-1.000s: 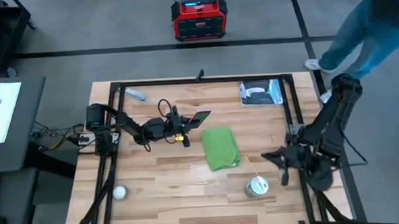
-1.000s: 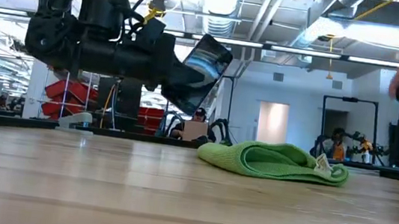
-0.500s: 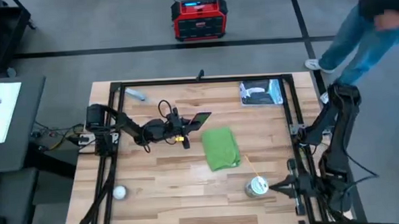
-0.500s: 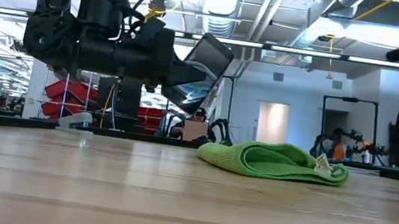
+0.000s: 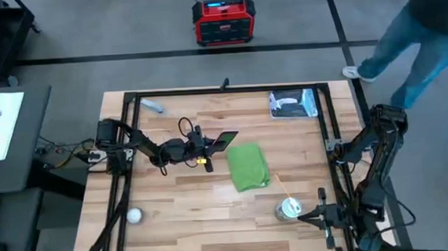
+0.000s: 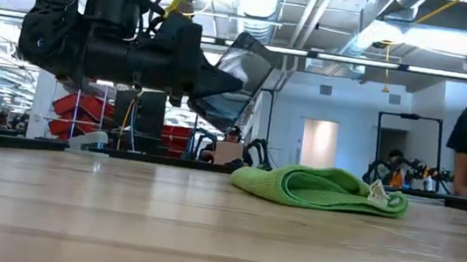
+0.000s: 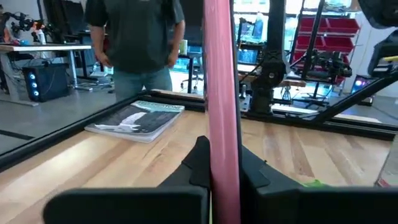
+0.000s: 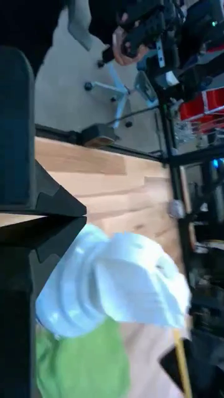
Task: Apply microfiber cloth
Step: Spray the cellphone using the cleaning bottle
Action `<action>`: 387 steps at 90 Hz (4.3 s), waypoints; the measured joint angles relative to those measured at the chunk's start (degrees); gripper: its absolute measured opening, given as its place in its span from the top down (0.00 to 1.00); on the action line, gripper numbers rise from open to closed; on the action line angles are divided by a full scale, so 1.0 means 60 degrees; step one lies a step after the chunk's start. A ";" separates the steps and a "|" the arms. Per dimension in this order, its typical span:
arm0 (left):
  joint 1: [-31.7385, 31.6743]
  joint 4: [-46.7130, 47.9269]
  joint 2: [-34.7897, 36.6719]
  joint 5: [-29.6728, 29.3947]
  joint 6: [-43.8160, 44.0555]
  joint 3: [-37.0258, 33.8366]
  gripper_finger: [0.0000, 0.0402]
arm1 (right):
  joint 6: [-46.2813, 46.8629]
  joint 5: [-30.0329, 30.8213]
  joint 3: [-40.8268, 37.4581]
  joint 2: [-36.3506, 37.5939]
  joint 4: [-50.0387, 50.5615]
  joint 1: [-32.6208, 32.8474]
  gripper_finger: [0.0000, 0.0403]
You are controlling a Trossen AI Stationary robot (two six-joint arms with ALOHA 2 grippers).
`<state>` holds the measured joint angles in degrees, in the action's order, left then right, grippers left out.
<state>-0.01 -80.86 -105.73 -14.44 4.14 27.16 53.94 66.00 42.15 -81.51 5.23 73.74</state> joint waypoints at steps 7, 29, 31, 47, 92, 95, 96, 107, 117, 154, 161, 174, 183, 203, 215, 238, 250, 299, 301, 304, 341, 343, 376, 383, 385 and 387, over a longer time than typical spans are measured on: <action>0.0105 0.0000 0.0000 -0.0109 0.0023 0.0000 0.99 | 0.0044 -0.0373 0.0000 -0.0070 -0.0042 -0.0123 1.00; 0.0206 0.0011 0.0004 -0.0302 0.0004 0.0000 0.99 | 0.0321 -0.1541 0.0000 -0.0062 0.0177 -0.0637 1.00; 0.0207 0.0014 0.0004 -0.0302 0.0002 0.0000 0.99 | 0.0383 -0.1655 0.0000 -0.0062 0.0231 -0.0675 1.00; 0.0208 0.0018 0.0004 -0.0299 -0.0073 0.0000 0.99 | 0.0561 -0.2057 0.0000 -0.0062 0.0547 -0.0901 1.00; 0.0204 0.0058 0.0004 -0.0290 -0.0157 0.0000 0.99 | 0.2089 -0.2519 -0.0744 -0.0054 0.1124 -0.1171 1.00; 0.0204 0.0058 0.0004 -0.0288 -0.0157 0.0000 0.99 | 0.2099 -0.2521 -0.0812 -0.0055 0.1082 -0.1223 1.00; 0.0204 0.0058 0.0004 -0.0288 -0.0157 0.0000 0.99 | 0.2107 -0.2521 -0.0841 -0.0055 0.1066 -0.1243 1.00; 0.0204 0.0061 0.0004 -0.0288 -0.0185 0.0000 0.99 | 0.2110 -0.2528 -0.1167 -0.0055 0.0749 -0.1448 1.00; 0.0204 0.0058 0.0004 -0.0284 -0.0219 0.0000 0.99 | 0.2106 -0.2521 -0.1338 -0.0055 0.0772 -0.1554 1.00; 0.0184 0.0055 0.0004 -0.0402 -0.0239 0.0000 0.99 | 0.2400 -0.2112 -0.2104 -0.0059 0.0628 -0.2008 1.00; 0.0156 0.0053 0.0004 -0.0425 -0.0288 0.0000 0.99 | 0.2322 -0.1929 -0.2227 -0.0059 0.0503 -0.2010 1.00; 0.0134 -0.0014 0.0004 -0.0866 -0.0314 0.0000 0.99 | 0.2677 -0.2064 -0.2437 -0.0041 0.0496 -0.1997 1.00; 0.0179 -0.0023 0.0004 -0.1207 -0.0459 0.0000 0.99 | 0.3309 -0.2107 -0.2437 0.0252 0.1218 -0.1826 1.00; 0.0536 -0.0437 0.0004 -0.1739 -0.1161 -0.0004 0.99 | 0.5006 -0.2243 -0.1892 0.2201 0.5201 -0.1635 1.00; 0.0816 -0.0662 0.0007 -0.2027 -0.1393 -0.0004 0.99 | 0.5074 -0.2593 -0.0809 0.3419 0.7735 -0.1885 1.00; 0.1749 -0.0793 0.0007 -0.3614 -0.2361 -0.0004 0.99 | 0.2707 -0.3299 0.1751 0.4002 1.0013 -0.3331 1.00; 0.2098 -0.1326 0.0004 -0.4262 -0.3023 -0.0007 0.99 | 0.1285 -0.3987 0.2757 0.3707 1.0323 -0.4335 1.00; 0.2589 -0.1507 0.0135 -0.4608 -0.3246 0.0018 0.99 | -0.2047 -0.5293 0.4611 0.1864 0.9276 -0.6511 1.00; 0.2597 -0.1503 0.0135 -0.4607 -0.3246 0.0018 0.99 | -0.2065 -0.5295 0.4683 0.1826 0.9274 -0.6511 1.00; 0.2603 -0.1502 0.0135 -0.4605 -0.3244 0.0018 0.99 | -0.2072 -0.5298 0.4787 0.1782 0.9268 -0.6510 1.00; 0.2609 -0.1510 0.0135 -0.4606 -0.3177 0.0018 0.99 | -0.2383 -0.6202 0.5399 0.0769 0.9221 -0.6839 1.00; 0.2609 -0.1508 0.0135 -0.4606 -0.3177 0.0018 0.99 | -0.2453 -0.6229 0.5445 0.0718 0.9211 -0.6878 1.00; 0.2616 -0.1506 0.0135 -0.4605 -0.3217 0.0018 0.99 | -0.2683 -0.6876 0.5756 0.0589 0.9017 -0.6999 1.00; 0.2616 -0.1504 0.0135 -0.4605 -0.3217 0.0018 0.99 | -0.2676 -0.7030 0.5756 0.0572 0.9010 -0.6999 1.00; 0.2616 -0.1504 0.0135 -0.4605 -0.3219 0.0018 0.99 | -0.2671 -0.7031 0.5756 0.0571 0.9010 -0.6999 1.00; 0.2616 -0.1506 0.0135 -0.4605 -0.3219 0.0018 0.99 | -0.2666 -0.7031 0.5756 0.0571 0.9010 -0.6999 1.00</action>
<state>15.68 -89.90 -104.92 -42.06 -15.17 27.27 37.95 23.81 76.69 -78.08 59.29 31.75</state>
